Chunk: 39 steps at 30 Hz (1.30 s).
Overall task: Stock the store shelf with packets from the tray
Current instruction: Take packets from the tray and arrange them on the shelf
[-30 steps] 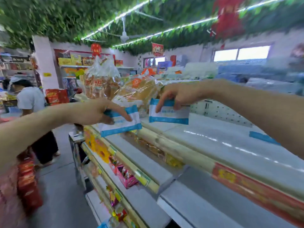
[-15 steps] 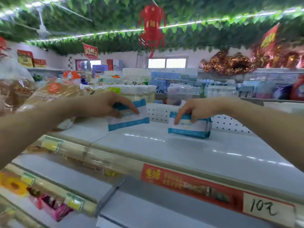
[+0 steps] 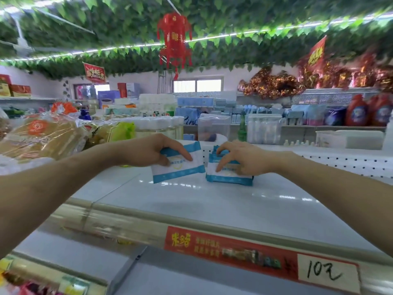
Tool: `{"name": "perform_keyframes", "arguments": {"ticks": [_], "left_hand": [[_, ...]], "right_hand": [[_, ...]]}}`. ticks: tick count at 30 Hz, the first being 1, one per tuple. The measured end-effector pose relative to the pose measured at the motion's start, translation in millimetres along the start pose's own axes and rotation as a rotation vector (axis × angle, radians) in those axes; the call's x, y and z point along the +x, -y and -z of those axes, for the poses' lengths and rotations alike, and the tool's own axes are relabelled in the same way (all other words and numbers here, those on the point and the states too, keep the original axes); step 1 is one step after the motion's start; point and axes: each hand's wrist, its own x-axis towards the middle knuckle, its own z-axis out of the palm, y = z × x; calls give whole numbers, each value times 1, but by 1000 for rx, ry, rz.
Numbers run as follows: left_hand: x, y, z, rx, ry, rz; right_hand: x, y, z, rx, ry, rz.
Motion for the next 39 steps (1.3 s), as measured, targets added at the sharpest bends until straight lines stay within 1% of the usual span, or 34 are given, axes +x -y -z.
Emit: {"name": "perform_keyframes", "arguments": {"ticks": [2,5,7,11,15,17,21,27,31,35,39], "left_hand": [[11,-3,-5,-9,10,-7],[31,-12,-11,-26,35,-23],[46,-19,-18,-38,56,-48],[82,-36,-35,-44,93,-107],[113,-50,-57,-18,180,-140],[125,-51,-66,15,191,-143],[138,-44,-77,19,165,-137],[144,-39,-85,133,74,-170],[138,-41,-85,150,54,-150],[124,-42,-81,213,34,-162],[91,-36,-63,154,-17,-162]], "right_hand": [[-4,-6,1,57,-15,-1],[-14,-18,10,217,-56,-62],[-22,-26,17,272,-94,-97],[-42,-41,24,264,-133,-186],[-66,-54,24,243,-141,-200],[-78,-60,22,235,-145,-210],[-95,-73,14,245,-163,-265],[-104,-80,3,249,-148,-295],[-94,-73,1,242,-143,-277],[-76,-60,7,246,-177,-228],[-46,-29,19,211,-186,-155]]}}
